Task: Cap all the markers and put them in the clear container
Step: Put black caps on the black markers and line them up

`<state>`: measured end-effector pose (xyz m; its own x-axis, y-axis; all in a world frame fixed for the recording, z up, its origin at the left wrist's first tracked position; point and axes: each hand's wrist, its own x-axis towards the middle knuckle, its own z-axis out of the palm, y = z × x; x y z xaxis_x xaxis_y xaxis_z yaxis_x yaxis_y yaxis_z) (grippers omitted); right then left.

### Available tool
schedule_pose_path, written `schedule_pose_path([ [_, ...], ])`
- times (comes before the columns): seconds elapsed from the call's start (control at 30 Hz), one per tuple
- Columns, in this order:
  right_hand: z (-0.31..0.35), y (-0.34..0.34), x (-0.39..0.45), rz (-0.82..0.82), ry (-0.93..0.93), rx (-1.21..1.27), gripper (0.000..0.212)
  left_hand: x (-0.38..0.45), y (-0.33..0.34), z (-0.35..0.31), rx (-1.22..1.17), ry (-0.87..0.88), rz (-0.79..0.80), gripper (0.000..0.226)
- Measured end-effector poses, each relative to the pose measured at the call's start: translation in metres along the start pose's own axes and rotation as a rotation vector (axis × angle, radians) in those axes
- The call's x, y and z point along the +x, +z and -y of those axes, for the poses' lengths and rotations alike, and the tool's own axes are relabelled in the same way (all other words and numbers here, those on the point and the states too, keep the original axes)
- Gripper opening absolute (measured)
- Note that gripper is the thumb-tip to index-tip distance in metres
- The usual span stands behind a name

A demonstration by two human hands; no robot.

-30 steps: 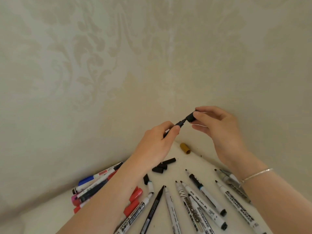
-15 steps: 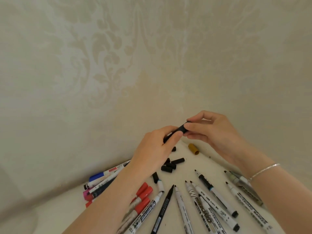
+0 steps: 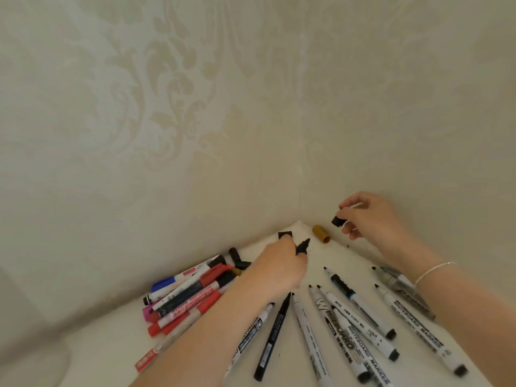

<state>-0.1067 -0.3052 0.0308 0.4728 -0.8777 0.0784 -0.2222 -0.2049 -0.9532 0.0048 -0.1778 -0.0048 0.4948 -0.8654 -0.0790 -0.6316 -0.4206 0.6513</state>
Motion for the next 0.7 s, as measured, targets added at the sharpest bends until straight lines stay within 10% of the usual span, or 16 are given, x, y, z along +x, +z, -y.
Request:
schedule_pose_path([
  [0.33, -0.013, -0.02, 0.008, -0.047, 0.0, 0.088, 0.007, 0.035, 0.057, -0.041, 0.115, -0.123, 0.117, 0.037],
  [0.7, -0.001, -0.013, 0.005, -0.151, -0.13, 0.358, 0.011, 0.026, -0.008, -0.034, -0.871, -0.131, 0.039, 0.026],
])
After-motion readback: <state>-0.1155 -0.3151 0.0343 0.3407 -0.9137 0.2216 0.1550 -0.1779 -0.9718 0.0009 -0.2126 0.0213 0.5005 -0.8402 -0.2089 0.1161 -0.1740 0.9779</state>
